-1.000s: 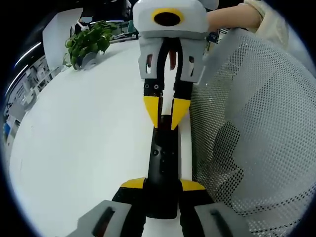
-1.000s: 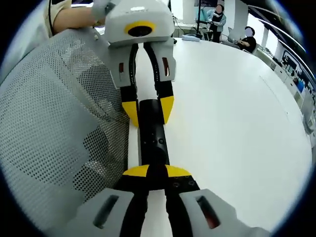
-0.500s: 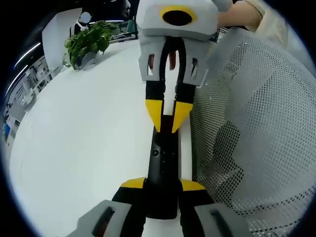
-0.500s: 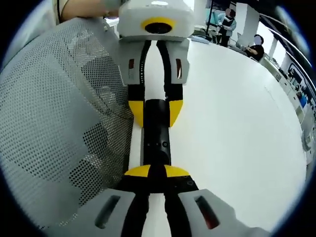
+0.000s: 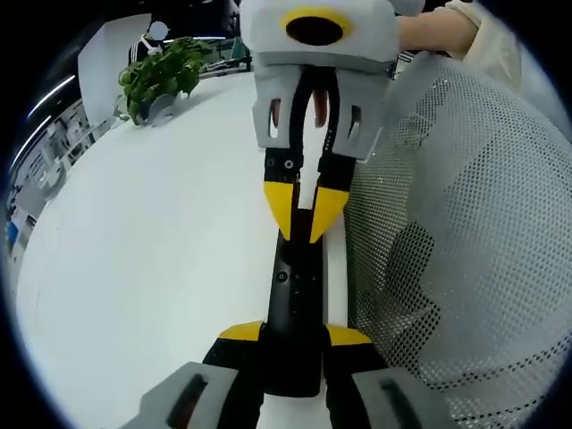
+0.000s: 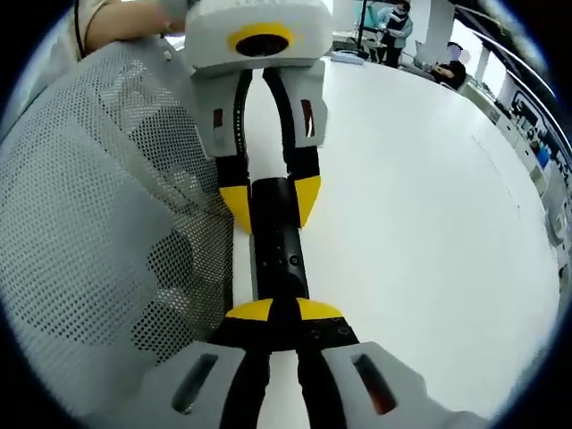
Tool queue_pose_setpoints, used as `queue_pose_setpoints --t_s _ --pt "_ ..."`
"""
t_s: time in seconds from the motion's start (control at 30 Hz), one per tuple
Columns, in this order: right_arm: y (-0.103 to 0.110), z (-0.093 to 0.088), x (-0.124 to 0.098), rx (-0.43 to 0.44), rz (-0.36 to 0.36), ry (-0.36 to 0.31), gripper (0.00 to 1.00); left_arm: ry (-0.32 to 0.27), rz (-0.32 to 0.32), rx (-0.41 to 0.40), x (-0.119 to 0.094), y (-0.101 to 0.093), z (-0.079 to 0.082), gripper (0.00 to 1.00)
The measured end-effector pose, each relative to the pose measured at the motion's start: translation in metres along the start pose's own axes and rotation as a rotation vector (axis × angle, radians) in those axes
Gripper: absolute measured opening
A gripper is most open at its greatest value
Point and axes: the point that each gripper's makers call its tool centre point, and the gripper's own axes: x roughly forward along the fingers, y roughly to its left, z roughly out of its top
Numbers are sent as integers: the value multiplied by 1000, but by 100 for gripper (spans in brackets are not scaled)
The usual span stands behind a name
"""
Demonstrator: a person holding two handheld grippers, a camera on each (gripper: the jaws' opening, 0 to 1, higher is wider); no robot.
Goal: Press the specified remote control buttons in sequence, fully releasing each button before pressing the next.
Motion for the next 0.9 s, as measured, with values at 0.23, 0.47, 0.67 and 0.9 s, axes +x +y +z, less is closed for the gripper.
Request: queue_pose_setpoints --t_s 0.23,0.47,0.67,0.9 --pt "-1 0 2 30 6 1 7 -2 0 -3 1 1 0 24" --pt "-2 2 2 18 14 13 7 1 -1 0 1 1 0 24" --pt "-2 1 4 -2 23 37 8 2 -2 3 1 1 0 24" --pt "-2 2 6 -16 33 105 8 3 -3 5 1 1 0 24"
